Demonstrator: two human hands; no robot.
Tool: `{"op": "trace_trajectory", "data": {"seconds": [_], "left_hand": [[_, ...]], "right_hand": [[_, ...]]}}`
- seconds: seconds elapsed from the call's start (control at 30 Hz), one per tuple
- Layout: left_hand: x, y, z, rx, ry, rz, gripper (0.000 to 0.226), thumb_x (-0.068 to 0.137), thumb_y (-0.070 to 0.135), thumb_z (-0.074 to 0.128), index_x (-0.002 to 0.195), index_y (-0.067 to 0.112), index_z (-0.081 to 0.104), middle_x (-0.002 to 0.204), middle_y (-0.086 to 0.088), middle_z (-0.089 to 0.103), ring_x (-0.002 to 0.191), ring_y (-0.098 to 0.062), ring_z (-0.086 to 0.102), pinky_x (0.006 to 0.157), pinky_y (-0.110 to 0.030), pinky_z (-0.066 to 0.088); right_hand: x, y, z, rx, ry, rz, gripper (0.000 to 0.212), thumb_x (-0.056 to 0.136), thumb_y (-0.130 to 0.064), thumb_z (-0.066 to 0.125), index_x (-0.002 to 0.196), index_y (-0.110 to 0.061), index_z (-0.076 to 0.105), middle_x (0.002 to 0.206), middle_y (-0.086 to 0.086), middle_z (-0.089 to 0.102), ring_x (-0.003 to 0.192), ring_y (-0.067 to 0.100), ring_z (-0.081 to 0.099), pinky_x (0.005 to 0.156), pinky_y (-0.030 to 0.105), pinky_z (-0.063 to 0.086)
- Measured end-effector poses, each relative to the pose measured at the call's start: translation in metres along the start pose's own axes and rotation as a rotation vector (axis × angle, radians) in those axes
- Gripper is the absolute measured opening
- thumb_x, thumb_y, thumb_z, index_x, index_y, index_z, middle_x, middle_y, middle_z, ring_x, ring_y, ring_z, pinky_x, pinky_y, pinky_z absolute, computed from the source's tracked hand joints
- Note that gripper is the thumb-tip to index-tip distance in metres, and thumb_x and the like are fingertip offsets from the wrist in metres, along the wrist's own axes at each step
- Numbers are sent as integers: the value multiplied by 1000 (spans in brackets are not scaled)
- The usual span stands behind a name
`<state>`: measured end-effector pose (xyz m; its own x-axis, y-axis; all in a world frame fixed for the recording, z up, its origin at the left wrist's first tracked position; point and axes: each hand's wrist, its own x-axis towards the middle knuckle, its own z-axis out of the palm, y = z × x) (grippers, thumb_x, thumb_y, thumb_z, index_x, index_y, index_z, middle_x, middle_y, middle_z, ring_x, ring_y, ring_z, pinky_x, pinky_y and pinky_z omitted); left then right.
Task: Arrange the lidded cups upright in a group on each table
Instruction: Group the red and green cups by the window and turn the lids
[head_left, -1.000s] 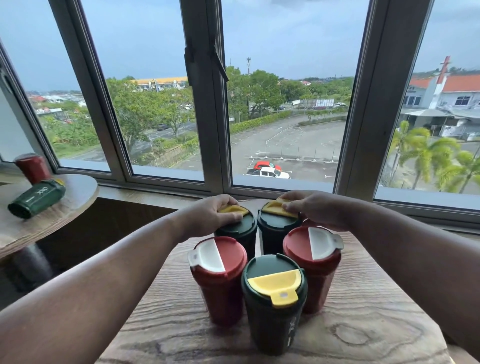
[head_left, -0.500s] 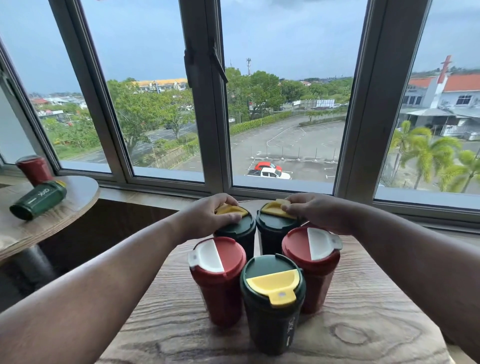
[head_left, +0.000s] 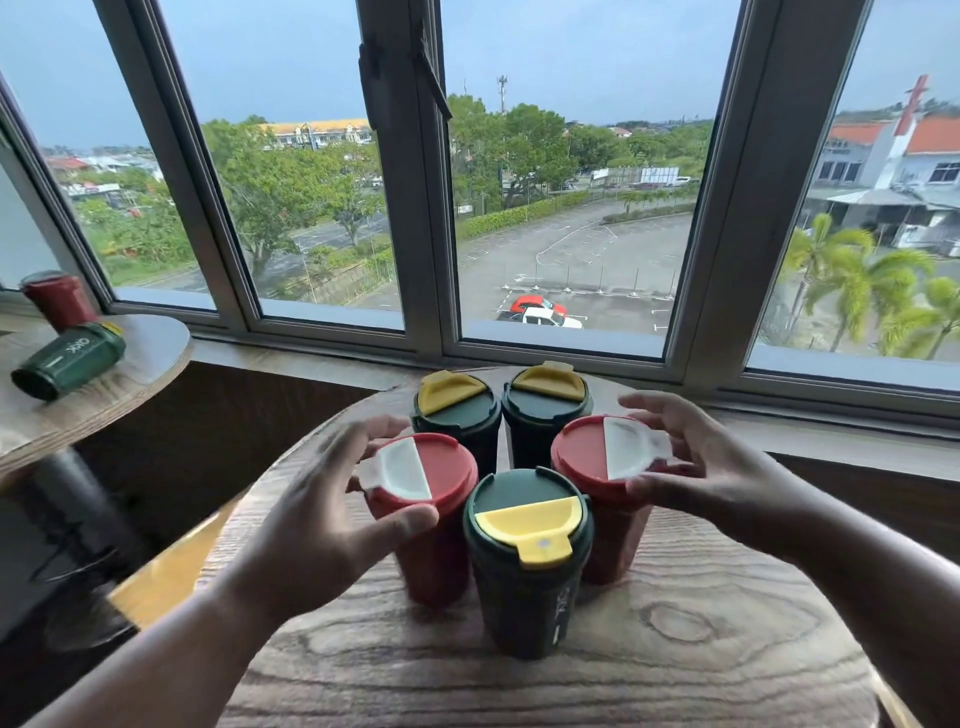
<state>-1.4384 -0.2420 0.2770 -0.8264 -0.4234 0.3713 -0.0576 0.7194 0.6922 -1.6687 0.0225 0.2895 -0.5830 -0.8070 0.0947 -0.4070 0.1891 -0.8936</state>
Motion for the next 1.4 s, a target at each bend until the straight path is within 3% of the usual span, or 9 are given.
{"op": "trace_trajectory", "data": {"seconds": [0.1,0.2,0.3,0.5,0.7,0.8,0.9,1.07,1.4], "left_hand": [[-8,-2,11,-104,25,-41,89,52,74,77,132,49,46,135,28,51,120,-1,56,95,-28,52],[-10,-4,18,-158,93,-90,97,47,65,82,136,49,44,131,21,54,108,-5,65,86,-18,53],[-10,-5,20,-150,128,-102,96,48,61,82,135,44,47,129,15,58,101,-4,68,81,-20,55],[-10,1,17,-131,85,-107,84,51,58,80,128,45,49,127,19,58,103,-10,67,85,-25,56],[-16,16,13,115,127,15,81,64,69,67,135,35,47,140,18,48,130,-5,45,105,-31,39],[-20,38,13,275,142,224,75,71,72,64,133,32,52,139,17,50,133,-9,44,106,-38,35],[-16,61,17,425,25,326,79,69,83,59,133,38,49,136,23,53,129,-2,45,106,-35,31],[-2,80,25,585,-153,309,92,61,85,63,139,42,40,131,21,59,122,0,49,107,-30,19],[2,86,26,576,-171,277,94,53,79,71,134,44,35,121,24,64,119,2,51,109,-37,20]], "right_hand": [[-4,2,12,17,5,-24,90,54,-37,97,130,-45,49,125,-9,62,102,2,70,80,18,56],[-2,6,17,50,79,-55,84,54,-20,97,123,-43,54,118,-4,67,98,8,72,77,22,59],[-1,9,17,89,107,-61,89,48,-27,99,124,-39,56,115,3,69,93,18,75,82,31,62],[-5,5,16,55,100,-89,87,45,-32,91,123,-39,54,113,-4,68,97,7,71,78,20,58],[-6,-1,13,42,36,-73,91,52,-30,90,131,-40,47,116,-12,62,86,-11,68,73,14,56],[-6,4,12,57,14,-58,92,51,-36,90,131,-46,45,115,-8,65,91,1,73,77,21,60],[-3,10,12,68,12,-69,93,51,-43,95,130,-49,48,119,-4,68,104,11,72,88,36,61],[0,14,11,61,4,-64,90,50,-46,93,128,-50,49,117,-7,70,109,3,68,91,35,60],[3,16,11,144,-31,-25,97,38,-51,98,123,-51,51,110,9,74,100,25,74,89,52,59]]}}
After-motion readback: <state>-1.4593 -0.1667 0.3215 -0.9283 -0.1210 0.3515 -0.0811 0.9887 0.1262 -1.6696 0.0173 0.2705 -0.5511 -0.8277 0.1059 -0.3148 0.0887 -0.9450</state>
